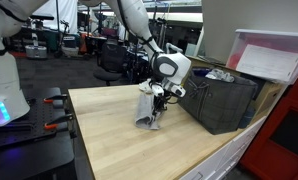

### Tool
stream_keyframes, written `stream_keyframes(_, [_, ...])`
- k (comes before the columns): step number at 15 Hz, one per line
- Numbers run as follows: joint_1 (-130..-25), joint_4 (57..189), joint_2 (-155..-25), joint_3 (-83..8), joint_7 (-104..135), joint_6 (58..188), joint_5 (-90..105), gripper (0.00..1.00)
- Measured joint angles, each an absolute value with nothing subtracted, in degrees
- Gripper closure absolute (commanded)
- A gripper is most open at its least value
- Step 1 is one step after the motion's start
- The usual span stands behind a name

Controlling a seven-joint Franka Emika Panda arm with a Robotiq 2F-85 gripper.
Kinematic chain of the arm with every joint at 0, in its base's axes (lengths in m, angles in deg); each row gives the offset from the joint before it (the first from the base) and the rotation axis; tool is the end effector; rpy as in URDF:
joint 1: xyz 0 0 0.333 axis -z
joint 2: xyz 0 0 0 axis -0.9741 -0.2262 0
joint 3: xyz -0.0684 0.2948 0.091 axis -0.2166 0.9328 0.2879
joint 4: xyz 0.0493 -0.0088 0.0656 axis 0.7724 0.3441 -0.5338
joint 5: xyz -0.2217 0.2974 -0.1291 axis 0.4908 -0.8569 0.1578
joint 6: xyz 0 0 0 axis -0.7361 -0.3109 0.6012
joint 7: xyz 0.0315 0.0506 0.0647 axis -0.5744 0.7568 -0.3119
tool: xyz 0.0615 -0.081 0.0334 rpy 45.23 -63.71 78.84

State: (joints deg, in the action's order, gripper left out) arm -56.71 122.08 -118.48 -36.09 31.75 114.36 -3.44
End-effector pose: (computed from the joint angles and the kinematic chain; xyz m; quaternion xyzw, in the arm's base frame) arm 0.6251 -0.2495 0.1534 -0.9858 0.1346 0.0765 0.0651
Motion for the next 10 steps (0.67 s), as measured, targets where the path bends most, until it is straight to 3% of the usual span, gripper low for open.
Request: stream_keyframes(10, [-58.7, 150.68, -100.23, -36.19, 30.66, 127.77, -6.85, 0.99])
